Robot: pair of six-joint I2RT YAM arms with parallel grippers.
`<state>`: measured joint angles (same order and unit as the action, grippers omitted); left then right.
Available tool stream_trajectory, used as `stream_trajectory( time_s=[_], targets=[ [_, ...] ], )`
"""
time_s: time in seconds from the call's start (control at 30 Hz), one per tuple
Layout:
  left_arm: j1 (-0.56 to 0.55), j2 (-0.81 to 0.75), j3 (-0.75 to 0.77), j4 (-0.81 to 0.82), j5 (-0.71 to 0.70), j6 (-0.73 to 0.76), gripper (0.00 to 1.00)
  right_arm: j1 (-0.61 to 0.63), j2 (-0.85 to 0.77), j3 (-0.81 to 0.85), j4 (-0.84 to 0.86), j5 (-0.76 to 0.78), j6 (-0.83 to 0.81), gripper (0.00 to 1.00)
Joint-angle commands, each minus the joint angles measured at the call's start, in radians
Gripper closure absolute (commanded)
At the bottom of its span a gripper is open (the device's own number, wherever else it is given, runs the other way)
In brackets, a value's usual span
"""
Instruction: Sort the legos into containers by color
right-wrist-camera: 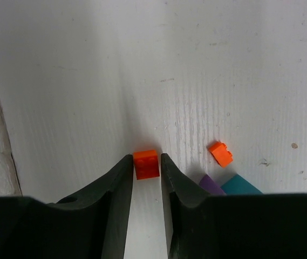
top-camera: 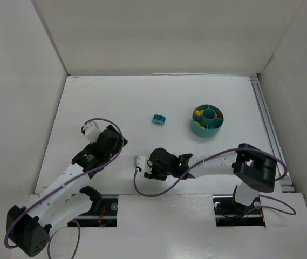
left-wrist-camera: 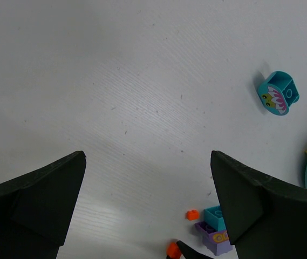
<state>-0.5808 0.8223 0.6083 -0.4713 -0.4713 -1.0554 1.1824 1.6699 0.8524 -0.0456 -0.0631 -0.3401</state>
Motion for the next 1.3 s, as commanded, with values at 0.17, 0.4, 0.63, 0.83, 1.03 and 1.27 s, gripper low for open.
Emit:
stream_trajectory(
  time_s=[0.17,0.4,0.63,0.83,1.03,1.27],
  targets=[
    [0.004,-0.003,-0.008,0.014,-0.012,0.012,0.00,0.022,0.004,-0.044,-0.085,0.020,0.009,0.81],
    [0.004,0.008,-0.008,0.034,-0.003,0.038,0.00,0.022,-0.119,0.026,-0.089,0.054,-0.042,0.88],
    [0.004,0.063,0.024,0.111,0.036,0.132,0.00,-0.117,-0.229,0.148,-0.220,0.100,-0.086,0.88],
    [0.004,0.074,0.033,0.209,0.066,0.216,0.00,-0.481,-0.334,0.220,-0.313,0.151,-0.099,0.88],
    [0.004,0.116,0.033,0.310,0.129,0.305,0.00,-0.804,-0.345,0.293,-0.382,0.218,-0.042,0.85],
    [0.004,0.208,0.097,0.332,0.175,0.365,0.00,-0.984,-0.237,0.396,-0.415,0.200,-0.019,0.84]
  ],
)
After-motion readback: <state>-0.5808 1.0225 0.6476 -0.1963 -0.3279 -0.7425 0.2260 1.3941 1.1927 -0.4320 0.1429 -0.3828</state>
